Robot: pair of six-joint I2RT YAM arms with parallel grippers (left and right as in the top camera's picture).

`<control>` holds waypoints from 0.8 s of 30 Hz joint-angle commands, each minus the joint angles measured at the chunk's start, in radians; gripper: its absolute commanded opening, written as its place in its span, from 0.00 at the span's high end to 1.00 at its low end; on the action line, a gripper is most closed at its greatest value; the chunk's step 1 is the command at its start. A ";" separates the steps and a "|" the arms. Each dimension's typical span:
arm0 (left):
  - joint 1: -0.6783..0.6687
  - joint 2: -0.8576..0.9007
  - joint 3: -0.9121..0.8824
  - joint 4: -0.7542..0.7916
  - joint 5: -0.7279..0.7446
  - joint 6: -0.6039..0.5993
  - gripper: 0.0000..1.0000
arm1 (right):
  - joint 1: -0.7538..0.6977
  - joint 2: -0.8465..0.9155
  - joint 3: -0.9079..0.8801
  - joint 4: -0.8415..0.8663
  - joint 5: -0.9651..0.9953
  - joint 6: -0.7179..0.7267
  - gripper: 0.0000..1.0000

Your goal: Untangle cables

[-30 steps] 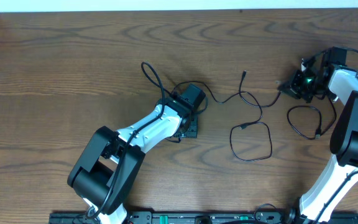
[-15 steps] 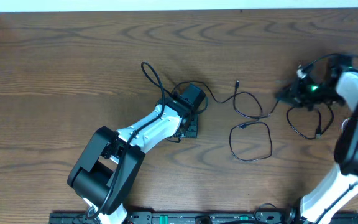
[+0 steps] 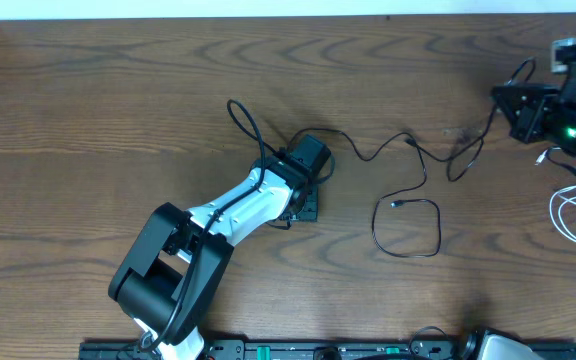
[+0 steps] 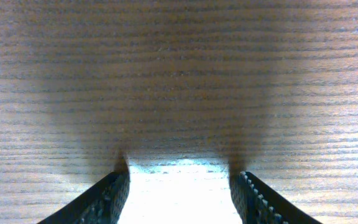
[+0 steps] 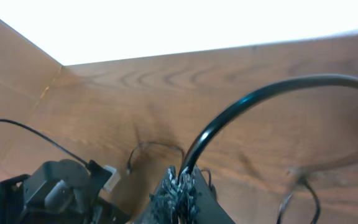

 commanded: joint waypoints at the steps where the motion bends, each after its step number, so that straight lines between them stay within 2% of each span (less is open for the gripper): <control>1: 0.004 0.030 -0.037 -0.010 0.021 0.002 0.41 | 0.000 -0.098 0.007 0.020 0.044 -0.016 0.99; 8: 0.004 0.030 -0.037 -0.010 0.021 0.002 0.41 | 0.000 -0.217 0.007 0.074 0.042 -0.046 0.99; 12: 0.004 0.030 -0.037 -0.010 0.021 0.002 0.41 | 0.000 -0.241 0.007 0.090 0.171 -0.046 0.99; 18: 0.004 0.030 -0.037 -0.010 0.022 0.002 0.41 | 0.000 -0.214 0.006 0.076 0.502 -0.045 0.99; 24: 0.004 0.030 -0.037 -0.013 0.025 0.002 0.41 | 0.000 -0.170 0.006 0.077 1.005 0.015 0.99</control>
